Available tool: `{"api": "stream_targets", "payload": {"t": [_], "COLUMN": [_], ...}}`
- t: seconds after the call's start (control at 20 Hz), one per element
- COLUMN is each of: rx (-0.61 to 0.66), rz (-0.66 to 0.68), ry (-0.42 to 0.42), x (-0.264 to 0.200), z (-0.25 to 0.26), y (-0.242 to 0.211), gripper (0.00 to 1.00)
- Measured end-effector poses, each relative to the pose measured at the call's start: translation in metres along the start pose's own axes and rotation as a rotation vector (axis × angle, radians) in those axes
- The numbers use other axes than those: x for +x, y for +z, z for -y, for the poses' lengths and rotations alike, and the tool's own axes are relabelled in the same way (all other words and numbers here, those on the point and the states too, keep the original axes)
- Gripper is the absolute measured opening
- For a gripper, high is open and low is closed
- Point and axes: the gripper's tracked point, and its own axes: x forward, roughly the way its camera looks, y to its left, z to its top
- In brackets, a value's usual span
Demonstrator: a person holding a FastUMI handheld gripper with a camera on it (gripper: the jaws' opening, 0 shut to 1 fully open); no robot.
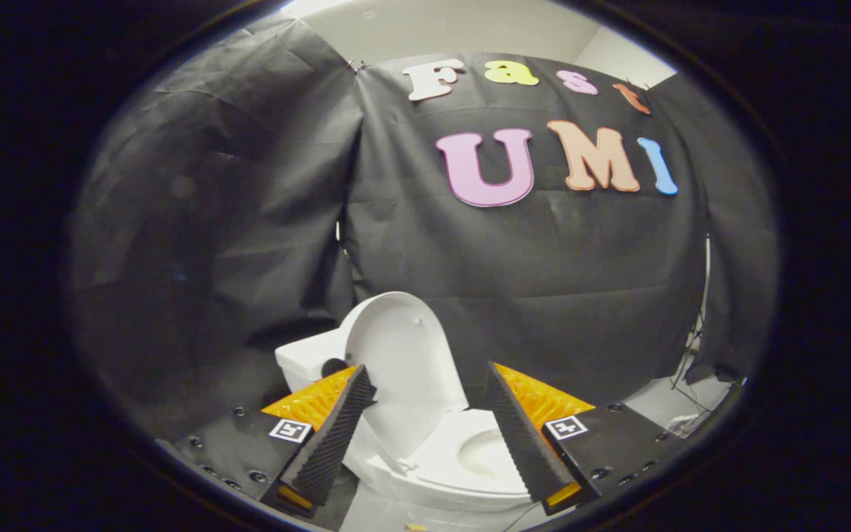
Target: Open the toilet lid.
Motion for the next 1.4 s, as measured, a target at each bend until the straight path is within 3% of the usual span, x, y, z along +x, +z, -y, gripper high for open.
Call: {"api": "stream_targets", "payload": {"t": [0.4,0.8,1.4], "rx": [-0.021,-0.006,0.011], "rz": [-0.031,-0.063,-0.018], "ry": [-0.109,-0.164,-0.203], "x": [-0.017,-0.037,-0.051], "z": [0.081,0.133,0.153], "y": [-0.024,-0.054,-0.042], "gripper": [0.99,0.99,0.99]}}
